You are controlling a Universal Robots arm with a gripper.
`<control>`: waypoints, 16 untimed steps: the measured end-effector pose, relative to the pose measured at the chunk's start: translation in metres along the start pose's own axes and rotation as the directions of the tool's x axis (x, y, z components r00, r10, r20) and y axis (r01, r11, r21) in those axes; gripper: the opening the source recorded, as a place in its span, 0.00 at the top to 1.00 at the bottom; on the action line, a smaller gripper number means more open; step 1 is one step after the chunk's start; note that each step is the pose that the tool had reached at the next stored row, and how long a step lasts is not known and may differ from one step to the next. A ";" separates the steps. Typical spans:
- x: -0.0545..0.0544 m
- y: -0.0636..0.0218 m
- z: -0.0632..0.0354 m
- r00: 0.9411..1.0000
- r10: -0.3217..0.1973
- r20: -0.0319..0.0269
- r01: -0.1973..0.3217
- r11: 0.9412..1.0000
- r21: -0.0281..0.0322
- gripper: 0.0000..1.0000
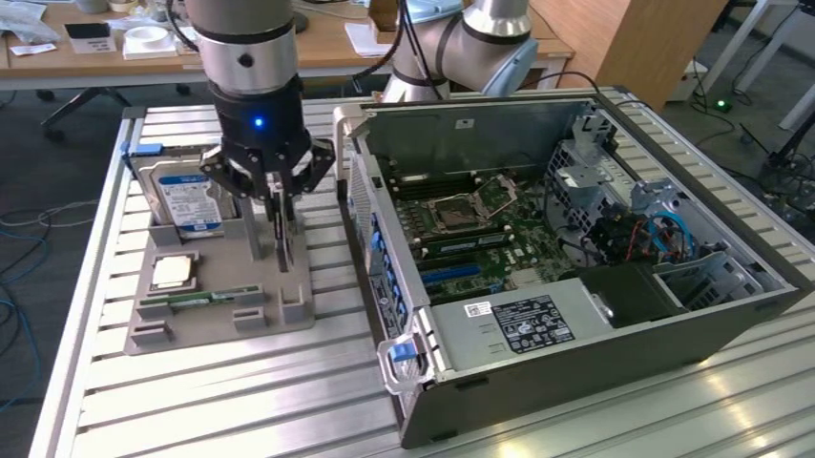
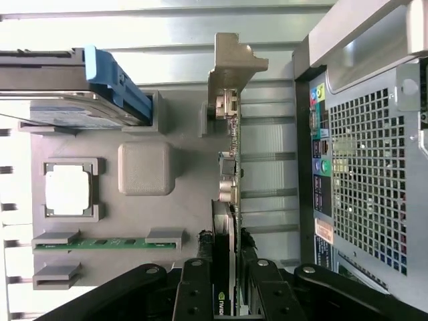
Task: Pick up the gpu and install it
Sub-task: 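Pick up the gpu and move the gpu toward the slot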
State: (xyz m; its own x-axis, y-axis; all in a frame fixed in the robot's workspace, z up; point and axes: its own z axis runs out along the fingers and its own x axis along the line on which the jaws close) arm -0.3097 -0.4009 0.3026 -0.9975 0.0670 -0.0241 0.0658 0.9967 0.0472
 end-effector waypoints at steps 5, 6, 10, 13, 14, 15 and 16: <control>0.000 0.0010 -0.0193 1.000 0.000 0.000 0.000 1.000 0.000 0.74; -0.001 0.0013 -0.0233 1.000 0.000 0.000 0.000 1.000 0.000 0.74; -0.001 0.0022 -0.0373 1.000 0.000 0.000 0.000 1.000 0.000 0.74; -0.001 0.0027 -0.0466 1.000 0.000 0.000 0.000 1.000 0.000 0.74; -0.001 0.0028 -0.0495 1.000 0.000 0.000 0.000 1.000 0.000 0.74; -0.001 0.0029 -0.0523 1.000 0.000 0.000 0.000 1.000 0.000 0.74; -0.001 0.0031 -0.0546 1.000 0.000 0.000 0.000 1.000 0.000 0.74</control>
State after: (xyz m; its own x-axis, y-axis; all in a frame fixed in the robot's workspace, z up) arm -0.3097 -0.4005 0.3573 -0.9974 0.0670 -0.0246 0.0658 0.9967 0.0470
